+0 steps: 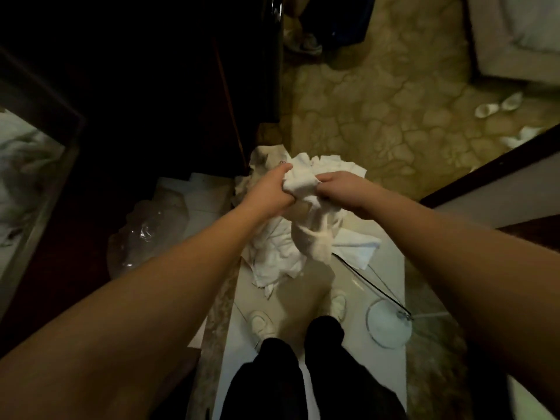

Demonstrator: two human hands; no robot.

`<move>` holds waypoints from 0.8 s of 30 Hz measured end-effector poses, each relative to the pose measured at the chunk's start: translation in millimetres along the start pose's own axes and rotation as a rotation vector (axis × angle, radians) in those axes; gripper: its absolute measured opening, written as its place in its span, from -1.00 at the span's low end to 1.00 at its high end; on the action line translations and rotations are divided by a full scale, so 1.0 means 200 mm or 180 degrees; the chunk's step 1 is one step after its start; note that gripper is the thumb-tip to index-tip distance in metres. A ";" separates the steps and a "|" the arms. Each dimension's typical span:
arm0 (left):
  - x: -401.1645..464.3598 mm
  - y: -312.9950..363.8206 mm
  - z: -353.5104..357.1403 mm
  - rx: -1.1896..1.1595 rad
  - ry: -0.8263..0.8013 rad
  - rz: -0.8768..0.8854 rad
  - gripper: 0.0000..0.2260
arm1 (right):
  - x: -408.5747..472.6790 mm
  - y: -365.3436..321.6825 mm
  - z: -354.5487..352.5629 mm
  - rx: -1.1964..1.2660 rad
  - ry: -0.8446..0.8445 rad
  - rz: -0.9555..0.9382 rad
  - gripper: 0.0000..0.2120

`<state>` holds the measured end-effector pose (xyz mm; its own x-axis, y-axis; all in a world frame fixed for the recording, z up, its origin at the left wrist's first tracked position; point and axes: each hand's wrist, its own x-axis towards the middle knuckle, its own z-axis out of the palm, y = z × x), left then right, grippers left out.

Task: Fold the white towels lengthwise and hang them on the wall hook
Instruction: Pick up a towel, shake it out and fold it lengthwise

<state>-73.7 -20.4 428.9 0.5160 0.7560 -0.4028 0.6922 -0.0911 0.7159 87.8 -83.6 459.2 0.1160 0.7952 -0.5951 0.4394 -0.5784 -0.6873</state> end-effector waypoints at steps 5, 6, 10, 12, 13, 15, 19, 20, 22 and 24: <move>-0.33 0.28 -0.10 0.0010 0.0180 0.0182 -0.96 | -0.45 -0.13 -0.10 0.0560 0.0181 -0.0061 -0.67; -0.40 0.33 -0.11 0.0029 0.0281 0.0246 -0.98 | -0.54 -0.14 -0.11 0.0687 0.0215 -0.0061 -0.65; -0.68 0.49 -0.13 -0.0032 0.0669 0.0507 -0.97 | -0.83 -0.11 -0.11 0.1159 0.0227 -0.0073 -0.70; -0.82 0.54 -0.10 0.0073 0.0772 0.0650 -0.95 | -0.96 -0.07 -0.09 0.1450 0.0172 -0.0078 -0.74; -0.89 0.56 -0.08 0.0171 0.0790 0.0710 -0.91 | -1.03 -0.05 -0.08 0.1626 0.0101 -0.0078 -0.72; -1.06 0.63 -0.04 0.0268 0.0837 0.0743 -0.87 | -1.18 -0.01 -0.07 0.1801 -0.0112 -0.0170 -0.67; -1.42 0.83 0.01 0.0805 0.1092 0.0770 -0.81 | -1.53 -0.03 -0.08 0.1661 -0.0339 -0.0510 -0.37; -1.52 0.87 0.00 0.0919 0.1195 0.0840 -0.81 | -1.62 -0.05 -0.07 0.1612 -0.0324 -0.0590 -0.33; -1.75 0.95 -0.05 0.0986 0.1229 0.1050 -0.82 | -1.79 -0.11 -0.07 0.1493 -0.0226 -0.0829 -0.47; -1.88 1.05 -0.04 0.1020 0.1461 0.0972 -0.79 | -1.96 -0.19 -0.05 0.1412 -0.0070 -0.1013 -0.66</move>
<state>-127.0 -318.5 735.9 0.4944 0.8596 0.1287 0.7015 -0.4820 0.5249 34.9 -371.5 722.1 0.0178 0.9423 -0.3343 0.0313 -0.3347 -0.9418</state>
